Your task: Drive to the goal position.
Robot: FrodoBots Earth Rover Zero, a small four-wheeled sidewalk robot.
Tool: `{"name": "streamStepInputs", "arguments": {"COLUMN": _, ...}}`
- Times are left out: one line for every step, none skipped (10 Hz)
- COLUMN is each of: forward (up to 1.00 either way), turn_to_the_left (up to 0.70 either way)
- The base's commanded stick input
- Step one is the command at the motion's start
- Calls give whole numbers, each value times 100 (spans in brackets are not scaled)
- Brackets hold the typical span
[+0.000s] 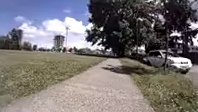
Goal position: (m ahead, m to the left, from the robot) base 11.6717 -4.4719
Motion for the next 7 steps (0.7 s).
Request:
{"name": "streamStepInputs", "arguments": {"forward": 70, "turn_to_the_left": 0}}
{"name": "streamStepInputs", "arguments": {"forward": 70, "turn_to_the_left": 0}}
{"name": "streamStepInputs", "arguments": {"forward": 70, "turn_to_the_left": 0}}
{"name": "streamStepInputs", "arguments": {"forward": 70, "turn_to_the_left": 0}}
{"name": "streamStepInputs", "arguments": {"forward": 70, "turn_to_the_left": 0}}
{"name": "streamStepInputs", "arguments": {"forward": 70, "turn_to_the_left": 0}}
{"name": "streamStepInputs", "arguments": {"forward": 70, "turn_to_the_left": 0}}
